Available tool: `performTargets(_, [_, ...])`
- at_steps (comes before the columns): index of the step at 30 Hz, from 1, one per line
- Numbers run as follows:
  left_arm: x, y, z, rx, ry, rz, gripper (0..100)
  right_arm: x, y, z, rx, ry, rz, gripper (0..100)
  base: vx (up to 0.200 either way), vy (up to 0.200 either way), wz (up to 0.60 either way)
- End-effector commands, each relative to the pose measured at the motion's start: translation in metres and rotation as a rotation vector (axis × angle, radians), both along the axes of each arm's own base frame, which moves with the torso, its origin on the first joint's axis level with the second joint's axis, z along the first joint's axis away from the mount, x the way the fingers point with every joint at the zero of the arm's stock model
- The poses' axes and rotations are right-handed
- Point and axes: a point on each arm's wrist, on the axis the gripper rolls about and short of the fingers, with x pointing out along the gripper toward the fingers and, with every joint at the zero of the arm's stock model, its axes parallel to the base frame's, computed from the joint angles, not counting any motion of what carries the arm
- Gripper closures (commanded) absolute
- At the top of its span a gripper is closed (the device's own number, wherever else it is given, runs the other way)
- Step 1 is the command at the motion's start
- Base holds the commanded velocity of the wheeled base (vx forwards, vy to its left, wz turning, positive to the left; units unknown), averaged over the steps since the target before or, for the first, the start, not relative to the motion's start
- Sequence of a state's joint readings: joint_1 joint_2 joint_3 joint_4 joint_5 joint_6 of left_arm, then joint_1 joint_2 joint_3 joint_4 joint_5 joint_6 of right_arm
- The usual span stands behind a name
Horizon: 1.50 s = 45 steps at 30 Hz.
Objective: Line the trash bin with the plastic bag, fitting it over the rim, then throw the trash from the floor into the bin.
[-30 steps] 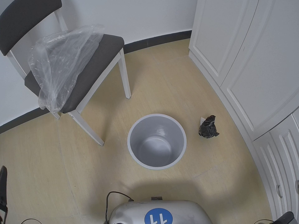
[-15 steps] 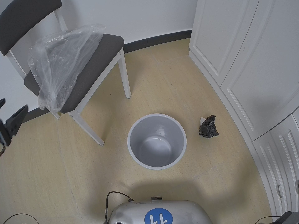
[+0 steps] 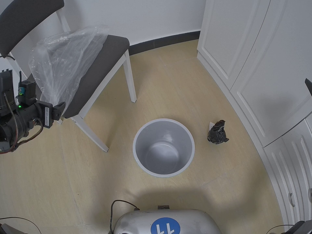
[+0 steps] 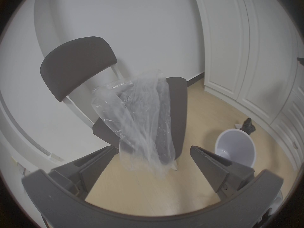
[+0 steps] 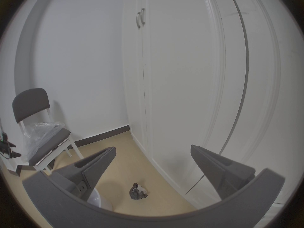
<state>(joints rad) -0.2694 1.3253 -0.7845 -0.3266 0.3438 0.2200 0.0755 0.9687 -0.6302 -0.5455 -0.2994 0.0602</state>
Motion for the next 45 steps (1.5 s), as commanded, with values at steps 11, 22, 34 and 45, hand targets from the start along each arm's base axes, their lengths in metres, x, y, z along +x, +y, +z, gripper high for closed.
performTargets(11, [0.042,0.007,-0.021,0.113,0.003,0.161,0,-0.022,-0.001,0.009,-0.013,-0.072,0.005,0,0.0,0.0,0.0])
performTargets(22, [0.04,0.046,-0.02,0.108,-0.019,0.312,0,-0.025,-0.001,0.008,-0.018,-0.077,0.003,0,0.0,0.0,0.0])
performTargets(34, [0.003,0.071,-0.009,0.077,-0.089,0.354,0,-0.028,-0.001,0.004,-0.033,-0.07,0.007,0,0.0,0.0,0.0])
performTargets(45, [-0.001,0.061,-0.021,0.085,-0.048,0.308,0,-0.032,-0.001,-0.001,-0.061,-0.063,0.023,0,0.0,0.0,0.0])
